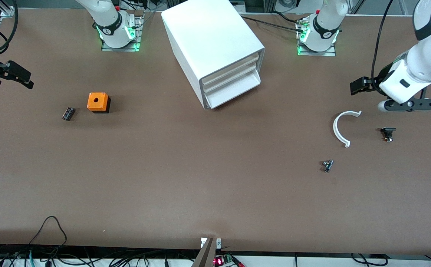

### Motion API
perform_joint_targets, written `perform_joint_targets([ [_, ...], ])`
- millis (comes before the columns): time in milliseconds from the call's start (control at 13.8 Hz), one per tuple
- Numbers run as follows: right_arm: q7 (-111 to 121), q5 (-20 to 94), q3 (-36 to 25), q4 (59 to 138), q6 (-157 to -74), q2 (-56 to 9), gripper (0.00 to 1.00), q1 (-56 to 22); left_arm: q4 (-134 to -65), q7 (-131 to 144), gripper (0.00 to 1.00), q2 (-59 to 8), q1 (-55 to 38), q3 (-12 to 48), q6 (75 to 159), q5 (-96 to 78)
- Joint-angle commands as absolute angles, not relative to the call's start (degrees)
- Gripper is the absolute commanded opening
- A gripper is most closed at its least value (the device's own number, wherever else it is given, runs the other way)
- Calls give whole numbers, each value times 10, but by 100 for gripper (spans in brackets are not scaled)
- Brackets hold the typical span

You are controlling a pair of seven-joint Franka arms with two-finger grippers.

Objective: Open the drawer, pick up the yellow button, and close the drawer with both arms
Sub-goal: 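Reach the left gripper to the white drawer's handle and grasp it, then pull the drawer open with the left gripper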

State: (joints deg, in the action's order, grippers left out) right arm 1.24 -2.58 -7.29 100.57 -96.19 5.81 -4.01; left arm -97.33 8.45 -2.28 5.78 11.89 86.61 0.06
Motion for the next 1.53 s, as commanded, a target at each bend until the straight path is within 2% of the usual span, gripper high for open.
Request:
perform_joint_targets([
  [0, 13, -25, -67, 1005, -960, 61, 100, -34, -994, 66, 100, -18, 48, 112, 860, -8],
  [291, 12, -25, -67, 1005, -959, 55, 100, -34, -1069, 19, 100, -44, 48, 112, 868, -134],
  [655, 12, -26, -67, 1005, -960, 53, 100, -34, -1178, -72, 100, -85, 47, 112, 925, -355],
  [1018, 12, -25, -67, 1005, -955, 53, 100, -35, -1271, -201, 100, -126, -3, 122, 986, -574],
  [1164, 13, -26, -67, 1005, -954, 53, 100, -35, -1282, -207, 100, -129, -17, 147, 988, -627],
  [1455, 13, -25, -67, 1005, -954, 52, 100, -35, -1298, -206, 97, -129, -18, 227, 1045, -663],
])
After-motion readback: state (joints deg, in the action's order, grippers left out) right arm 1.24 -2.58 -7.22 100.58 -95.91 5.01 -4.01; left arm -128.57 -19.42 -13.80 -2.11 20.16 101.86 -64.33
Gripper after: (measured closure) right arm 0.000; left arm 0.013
